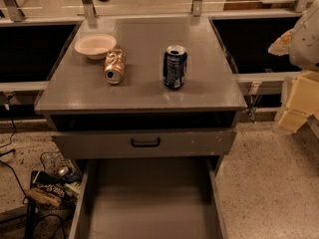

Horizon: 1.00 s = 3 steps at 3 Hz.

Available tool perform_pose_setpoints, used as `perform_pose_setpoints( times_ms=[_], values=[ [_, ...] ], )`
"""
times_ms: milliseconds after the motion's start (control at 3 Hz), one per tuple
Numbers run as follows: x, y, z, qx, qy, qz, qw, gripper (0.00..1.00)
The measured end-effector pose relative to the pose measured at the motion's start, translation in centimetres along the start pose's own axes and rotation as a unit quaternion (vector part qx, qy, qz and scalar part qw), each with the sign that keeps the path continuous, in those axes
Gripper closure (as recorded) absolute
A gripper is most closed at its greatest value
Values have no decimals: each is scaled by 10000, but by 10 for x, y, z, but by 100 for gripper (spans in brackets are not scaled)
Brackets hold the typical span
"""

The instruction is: Place pepsi can into middle drawer

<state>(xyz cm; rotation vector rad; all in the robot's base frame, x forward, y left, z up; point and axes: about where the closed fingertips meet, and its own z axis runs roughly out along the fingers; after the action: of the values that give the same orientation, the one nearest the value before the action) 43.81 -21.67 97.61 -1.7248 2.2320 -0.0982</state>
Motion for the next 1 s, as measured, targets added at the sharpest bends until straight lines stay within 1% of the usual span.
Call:
perform_pose_setpoints(
  times_ms=[333, 667, 1000],
  values=[
    [0, 0, 0, 10, -7, 0, 10000, 0],
    [-4, -12, 6, 30, -186, 66, 9998, 0],
    [-15, -34, 22, -29, -387, 115, 9992, 0]
  ],
)
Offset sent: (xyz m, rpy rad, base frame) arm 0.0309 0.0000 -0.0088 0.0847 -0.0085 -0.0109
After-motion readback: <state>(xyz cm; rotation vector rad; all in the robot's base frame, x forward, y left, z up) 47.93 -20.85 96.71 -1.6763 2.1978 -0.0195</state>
